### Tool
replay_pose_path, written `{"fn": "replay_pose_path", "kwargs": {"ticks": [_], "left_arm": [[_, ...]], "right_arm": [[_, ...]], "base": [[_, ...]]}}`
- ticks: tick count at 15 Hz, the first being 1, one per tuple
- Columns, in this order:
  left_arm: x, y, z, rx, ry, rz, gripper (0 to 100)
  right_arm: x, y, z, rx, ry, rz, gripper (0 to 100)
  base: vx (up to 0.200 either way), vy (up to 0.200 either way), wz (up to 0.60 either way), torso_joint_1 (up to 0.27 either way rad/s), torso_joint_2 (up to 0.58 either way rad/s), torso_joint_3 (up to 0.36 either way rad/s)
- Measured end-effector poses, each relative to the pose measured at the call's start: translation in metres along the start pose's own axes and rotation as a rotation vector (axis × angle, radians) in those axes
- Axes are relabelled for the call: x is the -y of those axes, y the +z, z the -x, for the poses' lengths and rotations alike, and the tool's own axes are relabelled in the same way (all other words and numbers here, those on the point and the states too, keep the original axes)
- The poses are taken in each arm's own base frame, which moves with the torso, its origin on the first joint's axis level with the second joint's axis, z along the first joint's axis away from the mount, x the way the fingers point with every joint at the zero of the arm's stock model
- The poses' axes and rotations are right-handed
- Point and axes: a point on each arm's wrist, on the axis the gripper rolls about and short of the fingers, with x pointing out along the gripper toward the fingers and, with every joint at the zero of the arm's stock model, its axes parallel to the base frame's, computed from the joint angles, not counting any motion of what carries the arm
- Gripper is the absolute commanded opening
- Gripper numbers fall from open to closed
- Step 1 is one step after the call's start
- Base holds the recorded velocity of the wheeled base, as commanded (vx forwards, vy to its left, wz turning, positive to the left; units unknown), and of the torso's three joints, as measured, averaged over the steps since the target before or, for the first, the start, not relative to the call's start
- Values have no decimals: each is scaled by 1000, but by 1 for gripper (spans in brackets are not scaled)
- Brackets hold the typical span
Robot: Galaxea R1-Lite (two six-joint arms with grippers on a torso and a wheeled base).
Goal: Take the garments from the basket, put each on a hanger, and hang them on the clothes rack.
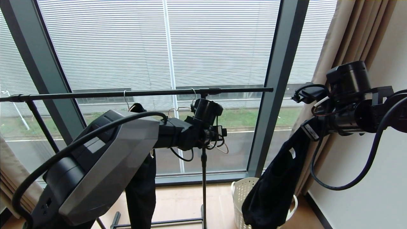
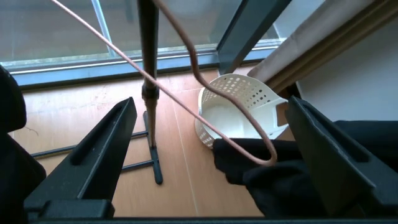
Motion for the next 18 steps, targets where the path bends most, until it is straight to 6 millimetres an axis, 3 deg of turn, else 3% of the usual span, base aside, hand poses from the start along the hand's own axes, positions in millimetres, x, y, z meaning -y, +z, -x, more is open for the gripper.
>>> {"fn": "replay_pose_path", "kwargs": {"ticks": [5,11,18], "left_arm": [[-5,-5,-19,-5,17,9,100],[-20,-6,-23,3,158,9,100],[-26,2,-20,25,185,17,100]], "right_arm": [[0,0,0,0,0,0,0],[0,0,0,-1,-1,-1,0],[0,0,0,-2,0,-2,0]], "base": [[0,0,0,0,0,0],[0,0,0,0,0,0],[0,0,0,0,0,0]]}}
